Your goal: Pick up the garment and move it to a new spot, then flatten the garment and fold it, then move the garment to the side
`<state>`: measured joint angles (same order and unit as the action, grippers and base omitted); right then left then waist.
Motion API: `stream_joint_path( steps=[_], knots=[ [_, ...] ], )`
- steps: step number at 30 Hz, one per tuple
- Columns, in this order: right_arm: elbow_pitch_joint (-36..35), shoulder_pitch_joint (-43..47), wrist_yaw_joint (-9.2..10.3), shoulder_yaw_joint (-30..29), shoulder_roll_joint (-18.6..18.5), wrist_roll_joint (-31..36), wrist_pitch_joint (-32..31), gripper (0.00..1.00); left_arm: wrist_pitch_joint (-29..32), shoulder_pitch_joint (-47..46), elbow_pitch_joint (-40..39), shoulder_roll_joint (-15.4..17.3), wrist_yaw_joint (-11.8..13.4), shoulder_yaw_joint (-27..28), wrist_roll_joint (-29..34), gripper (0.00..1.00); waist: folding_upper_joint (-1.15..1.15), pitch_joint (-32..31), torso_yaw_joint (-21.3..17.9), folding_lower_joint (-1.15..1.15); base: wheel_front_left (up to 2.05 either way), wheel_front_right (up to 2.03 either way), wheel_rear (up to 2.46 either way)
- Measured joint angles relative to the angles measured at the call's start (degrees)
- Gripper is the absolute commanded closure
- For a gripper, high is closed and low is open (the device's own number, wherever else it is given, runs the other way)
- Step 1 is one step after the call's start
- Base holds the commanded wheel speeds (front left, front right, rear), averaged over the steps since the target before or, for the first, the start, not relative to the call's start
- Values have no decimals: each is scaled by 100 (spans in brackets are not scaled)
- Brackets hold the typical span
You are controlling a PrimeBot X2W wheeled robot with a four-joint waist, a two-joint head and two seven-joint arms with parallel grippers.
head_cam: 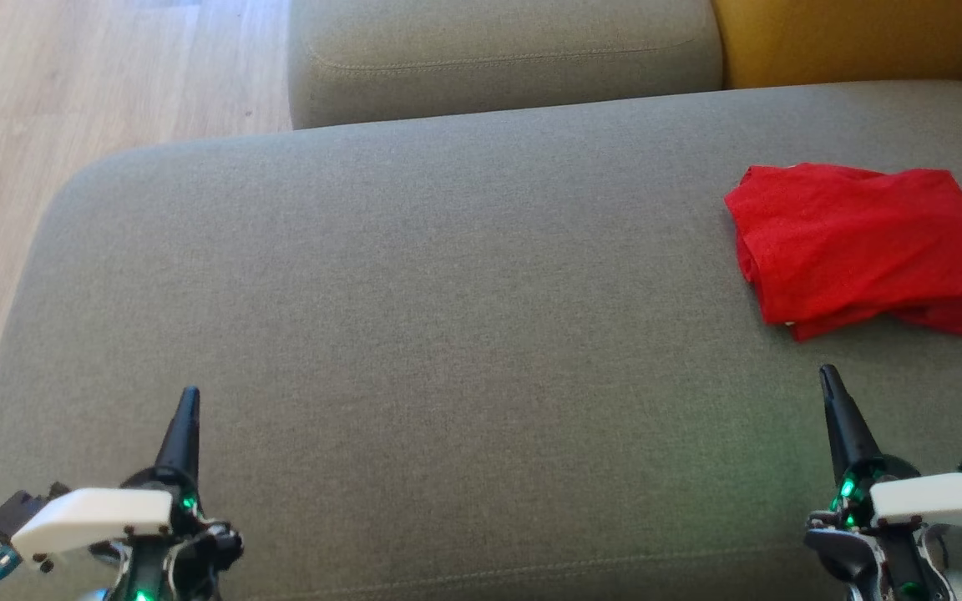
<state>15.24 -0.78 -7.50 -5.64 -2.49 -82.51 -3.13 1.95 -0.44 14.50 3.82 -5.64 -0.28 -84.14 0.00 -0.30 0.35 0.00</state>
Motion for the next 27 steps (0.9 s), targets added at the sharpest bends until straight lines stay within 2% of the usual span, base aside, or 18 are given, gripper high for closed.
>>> stream_joint_path(
  steps=[16,27],
  knots=[
    [58,-223,0,-102,-2,-1002,-200,100,210,-222,101,-7,-143,225,-975,100,0,49,-35,-1,0,0,0],
    [64,-223,0,-119,-1,-1025,-201,100,255,-250,101,-14,-143,271,-973,100,0,49,-35,-1,0,0,0]
  ],
)
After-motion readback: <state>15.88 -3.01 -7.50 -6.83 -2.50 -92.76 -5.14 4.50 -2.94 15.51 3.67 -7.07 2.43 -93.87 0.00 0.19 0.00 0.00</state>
